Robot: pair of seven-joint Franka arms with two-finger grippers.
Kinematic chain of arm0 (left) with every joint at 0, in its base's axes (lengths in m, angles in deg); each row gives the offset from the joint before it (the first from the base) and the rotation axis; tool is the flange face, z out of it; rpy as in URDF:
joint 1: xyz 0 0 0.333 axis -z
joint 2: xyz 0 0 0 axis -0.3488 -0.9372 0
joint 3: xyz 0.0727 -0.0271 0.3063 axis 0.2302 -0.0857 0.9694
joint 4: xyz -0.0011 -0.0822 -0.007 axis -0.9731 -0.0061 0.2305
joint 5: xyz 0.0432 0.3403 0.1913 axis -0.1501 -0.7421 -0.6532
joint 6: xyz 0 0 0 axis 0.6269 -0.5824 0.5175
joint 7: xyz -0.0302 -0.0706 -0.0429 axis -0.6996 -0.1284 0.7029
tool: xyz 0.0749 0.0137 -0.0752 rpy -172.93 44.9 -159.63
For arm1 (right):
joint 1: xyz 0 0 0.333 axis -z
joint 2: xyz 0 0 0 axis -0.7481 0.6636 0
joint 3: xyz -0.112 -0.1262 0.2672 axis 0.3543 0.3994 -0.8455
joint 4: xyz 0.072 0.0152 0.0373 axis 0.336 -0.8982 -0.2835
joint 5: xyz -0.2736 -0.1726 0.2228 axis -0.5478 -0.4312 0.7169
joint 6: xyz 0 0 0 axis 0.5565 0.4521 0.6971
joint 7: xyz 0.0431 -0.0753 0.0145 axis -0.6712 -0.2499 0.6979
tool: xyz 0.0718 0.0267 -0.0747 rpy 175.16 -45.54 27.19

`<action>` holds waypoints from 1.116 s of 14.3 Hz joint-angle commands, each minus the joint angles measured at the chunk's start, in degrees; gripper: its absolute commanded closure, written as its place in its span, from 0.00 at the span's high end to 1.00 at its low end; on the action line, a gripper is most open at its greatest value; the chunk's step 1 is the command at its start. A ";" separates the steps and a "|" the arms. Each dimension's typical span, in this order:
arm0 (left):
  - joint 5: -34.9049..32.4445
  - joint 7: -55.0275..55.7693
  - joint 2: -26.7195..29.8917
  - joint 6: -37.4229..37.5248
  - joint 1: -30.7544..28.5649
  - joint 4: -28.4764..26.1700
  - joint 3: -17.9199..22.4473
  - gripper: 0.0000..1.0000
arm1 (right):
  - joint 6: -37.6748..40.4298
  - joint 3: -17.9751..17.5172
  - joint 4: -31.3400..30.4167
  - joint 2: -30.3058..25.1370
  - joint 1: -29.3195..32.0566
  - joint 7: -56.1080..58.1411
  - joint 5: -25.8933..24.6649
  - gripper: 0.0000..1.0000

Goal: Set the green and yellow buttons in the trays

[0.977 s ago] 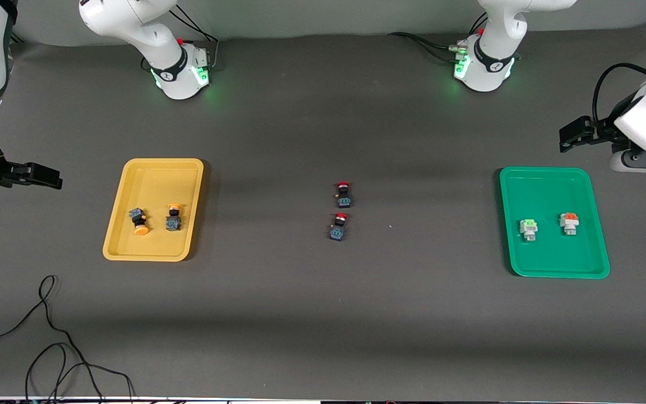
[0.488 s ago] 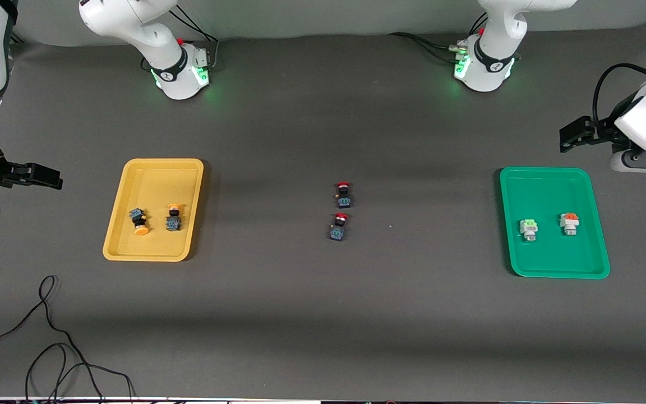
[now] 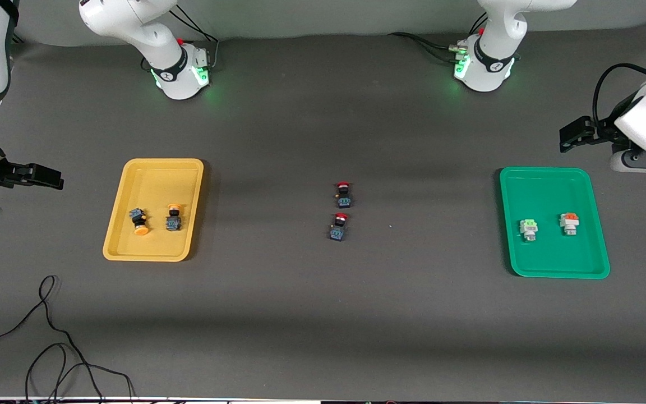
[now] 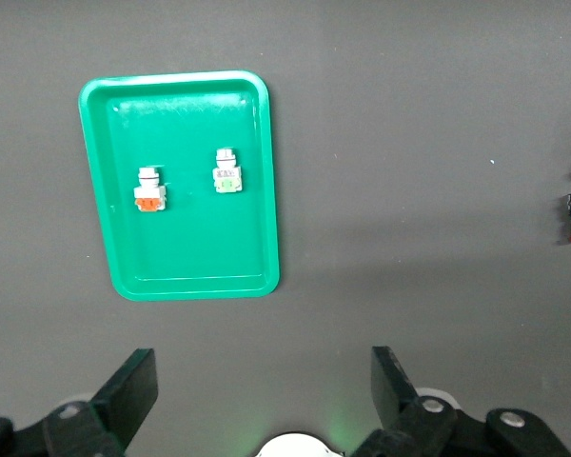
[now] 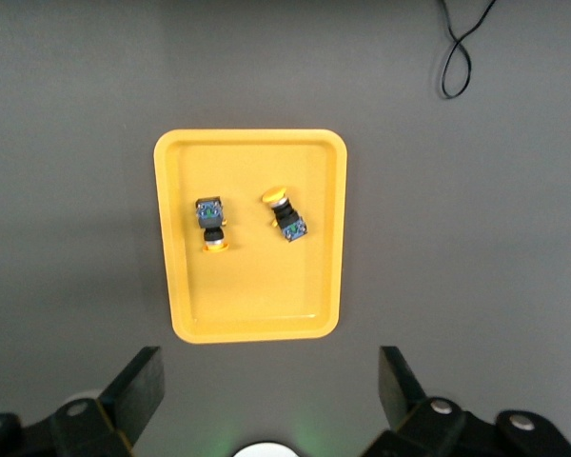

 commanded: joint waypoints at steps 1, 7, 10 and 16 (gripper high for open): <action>0.05 -0.27 0.57 0.83 0.65 0.02 0.44 1.00 | -5.56 -17.19 -14.77 -20.67 15.11 -0.91 -2.66 1.00; 0.05 -0.27 0.57 1.18 0.56 0.11 0.44 1.00 | -5.56 -17.19 -14.77 -20.67 15.11 -0.91 -2.66 1.00; 0.05 -0.27 0.75 1.27 0.56 0.20 0.44 1.00 | -5.56 -17.19 -14.77 -20.67 15.11 -0.91 -2.66 1.00; 0.05 -0.27 0.75 1.71 0.47 0.28 0.44 1.00 | -5.56 -17.19 -14.77 -20.67 15.11 -0.91 -2.66 1.00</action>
